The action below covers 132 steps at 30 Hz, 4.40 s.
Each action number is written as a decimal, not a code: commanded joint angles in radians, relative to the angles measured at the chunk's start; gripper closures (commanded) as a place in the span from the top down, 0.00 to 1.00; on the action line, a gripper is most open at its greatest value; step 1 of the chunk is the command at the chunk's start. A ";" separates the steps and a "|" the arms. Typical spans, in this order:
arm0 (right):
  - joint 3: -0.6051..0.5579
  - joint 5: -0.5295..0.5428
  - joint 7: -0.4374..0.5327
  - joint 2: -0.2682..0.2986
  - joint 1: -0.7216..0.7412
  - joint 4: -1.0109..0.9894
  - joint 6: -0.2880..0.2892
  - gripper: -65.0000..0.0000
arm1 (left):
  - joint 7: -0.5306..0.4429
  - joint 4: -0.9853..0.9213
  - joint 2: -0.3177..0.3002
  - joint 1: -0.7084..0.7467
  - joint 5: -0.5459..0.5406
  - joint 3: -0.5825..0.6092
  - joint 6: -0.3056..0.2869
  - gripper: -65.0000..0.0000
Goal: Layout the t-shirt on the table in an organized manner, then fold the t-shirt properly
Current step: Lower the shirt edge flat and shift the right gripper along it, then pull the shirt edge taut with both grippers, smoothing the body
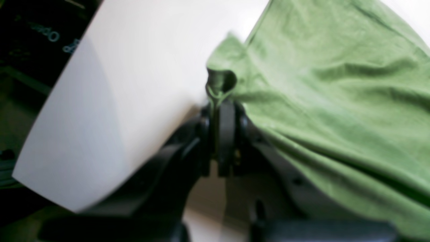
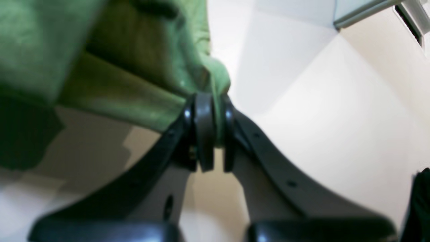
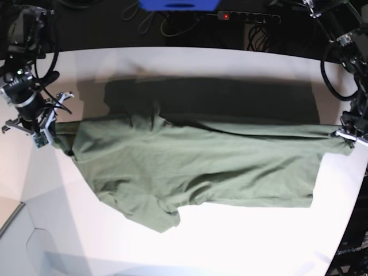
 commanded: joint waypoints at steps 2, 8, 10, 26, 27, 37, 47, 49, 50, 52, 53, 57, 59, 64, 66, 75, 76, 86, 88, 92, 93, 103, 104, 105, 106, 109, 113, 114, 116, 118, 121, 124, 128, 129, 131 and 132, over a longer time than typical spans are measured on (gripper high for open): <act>0.008 -0.015 0.006 0.000 -0.020 0.001 -0.015 0.00 | -0.026 0.020 -0.013 0.023 0.012 -0.004 0.008 0.00; 0.004 -0.013 0.035 -0.057 -0.031 -0.125 -0.015 0.00 | -0.037 0.010 0.036 0.078 0.021 -0.004 0.008 0.00; 0.004 -0.013 0.079 -0.075 -0.028 -0.183 -0.015 0.00 | -0.037 0.010 0.043 0.089 0.019 -0.004 0.008 0.00; 0.010 -0.018 0.131 -0.112 0.000 -0.264 -0.015 0.20 | -0.187 -0.058 0.058 0.187 0.013 -0.004 0.008 0.00; 0.024 -0.018 0.131 -0.104 -0.007 -0.247 -0.015 0.25 | -0.187 -0.058 0.058 0.187 0.013 -0.004 0.008 0.00; 0.239 -0.011 0.131 -0.274 -0.093 0.000 -0.015 0.52 | -0.187 -0.060 0.058 0.187 0.013 -0.004 0.008 0.00; 0.128 -0.013 0.131 -0.360 -0.146 -0.030 0.068 0.52 | -0.187 -0.060 0.059 0.188 0.012 -0.004 0.008 0.00; 0.120 -0.015 0.131 -0.359 -0.134 -0.068 0.068 0.52 | -0.187 -0.060 0.059 0.188 0.012 -0.004 0.008 0.00; 0.119 -0.013 0.131 -0.357 -0.134 -0.085 0.068 0.52 | -0.187 -0.060 0.059 0.188 0.012 -0.004 0.008 0.00; 0.105 -0.015 0.131 -0.357 -0.122 -0.103 0.068 0.52 | -0.187 -0.060 0.059 0.188 0.012 -0.004 0.008 0.00; 0.105 -0.015 0.131 -0.357 -0.120 -0.105 0.068 0.51 | -0.187 -0.060 0.059 0.188 0.012 -0.004 0.008 0.00; 0.085 -0.015 0.131 -0.359 -0.122 -0.105 0.068 0.51 | -0.187 -0.060 0.059 0.188 0.012 -0.004 0.008 0.00; 0.080 -0.013 0.131 -0.359 -0.122 -0.105 0.068 0.51 | -0.187 -0.060 0.059 0.188 0.012 -0.004 0.008 0.00; 0.048 -0.015 0.131 -0.359 -0.123 -0.105 0.068 0.46 | -0.189 -0.060 0.059 0.187 0.012 -0.004 0.008 0.00; 0.048 -0.013 0.131 -0.360 -0.123 -0.105 0.068 0.37 | -0.189 -0.060 0.061 0.187 0.012 -0.004 0.008 0.00; 0.025 -0.013 0.131 -0.360 -0.126 -0.040 0.068 0.00 | -0.195 -0.060 0.078 0.187 0.018 -0.004 0.008 0.00; 0.024 -0.013 0.131 -0.360 -0.135 -0.016 0.068 0.00 | -0.195 -0.060 0.078 0.187 0.018 -0.004 0.008 0.00; -0.033 -0.018 0.130 -0.354 -0.109 0.098 0.068 0.00 | -0.195 -0.060 0.078 0.182 0.015 -0.004 0.008 0.00; -0.047 -0.018 0.111 -0.354 -0.091 0.096 0.068 0.00 | -0.195 -0.060 0.078 0.182 0.013 -0.004 0.008 0.00; -0.068 -0.018 0.016 -0.354 0.000 0.096 0.068 0.00 | -0.195 -0.060 0.078 0.182 0.015 -0.009 0.008 0.00; -0.070 -0.018 -0.013 -0.354 0.029 0.096 0.068 0.00 | -0.195 -0.060 0.078 0.184 0.013 -0.009 0.008 0.00; -0.071 -0.018 -0.091 -0.331 0.239 -0.131 0.068 0.00 | -0.190 -0.056 0.079 0.188 0.013 -0.012 0.008 0.00; -0.071 -0.018 -0.091 -0.327 0.259 -0.158 0.068 0.00 | -0.190 -0.058 0.079 0.188 0.013 -0.012 0.008 0.00; -0.071 -0.018 -0.091 -0.317 0.274 -0.181 0.068 0.00 | -0.190 -0.058 0.079 0.188 0.013 -0.012 0.008 0.00; -0.071 -0.018 -0.091 -0.311 0.290 -0.203 0.068 0.00 | -0.190 -0.056 0.079 0.188 0.013 -0.012 0.008 0.00; -0.071 -0.018 -0.091 -0.299 0.311 -0.235 0.068 0.00 | -0.189 -0.058 0.079 0.188 0.013 -0.012 0.008 0.00; -0.071 -0.018 -0.091 -0.293 0.303 -0.234 0.068 0.17 | -0.189 -0.058 0.079 0.188 0.013 -0.012 0.008 0.00; -0.071 -0.018 -0.093 -0.293 0.302 -0.234 0.068 0.23 | -0.189 -0.058 0.079 0.187 0.013 -0.012 0.008 0.00; -0.065 -0.018 -0.094 -0.291 0.290 -0.234 0.068 0.34 | -0.190 -0.058 0.079 0.187 0.013 -0.010 0.008 0.00; -0.062 -0.018 -0.093 -0.258 0.265 -0.209 0.068 0.45 | -0.189 -0.058 0.079 0.187 0.013 -0.010 0.008 0.00; -0.048 -0.015 -0.091 -0.227 0.217 -0.172 0.068 0.52 | -0.189 -0.058 0.079 0.184 0.013 -0.010 0.008 0.00; 0.001 -0.016 -0.091 -0.213 0.176 -0.157 0.068 0.53 | -0.189 -0.058 0.079 0.182 0.013 -0.007 0.008 0.00; 0.050 -0.013 -0.090 -0.193 0.135 -0.175 0.068 0.53 | -0.193 -0.058 0.079 0.182 0.013 -0.005 0.008 0.00; 0.050 -0.013 -0.077 -0.192 0.128 -0.189 0.068 0.53 | -0.193 -0.058 0.079 0.182 0.013 -0.005 0.008 0.00; 0.050 -0.016 -0.036 -0.192 0.112 -0.223 0.068 0.53 | -0.195 -0.058 0.079 0.181 0.013 -0.005 0.008 0.00; 0.050 -0.016 -0.010 -0.192 0.101 -0.240 0.068 0.53 | -0.195 -0.058 0.079 0.181 0.015 -0.005 0.008 0.00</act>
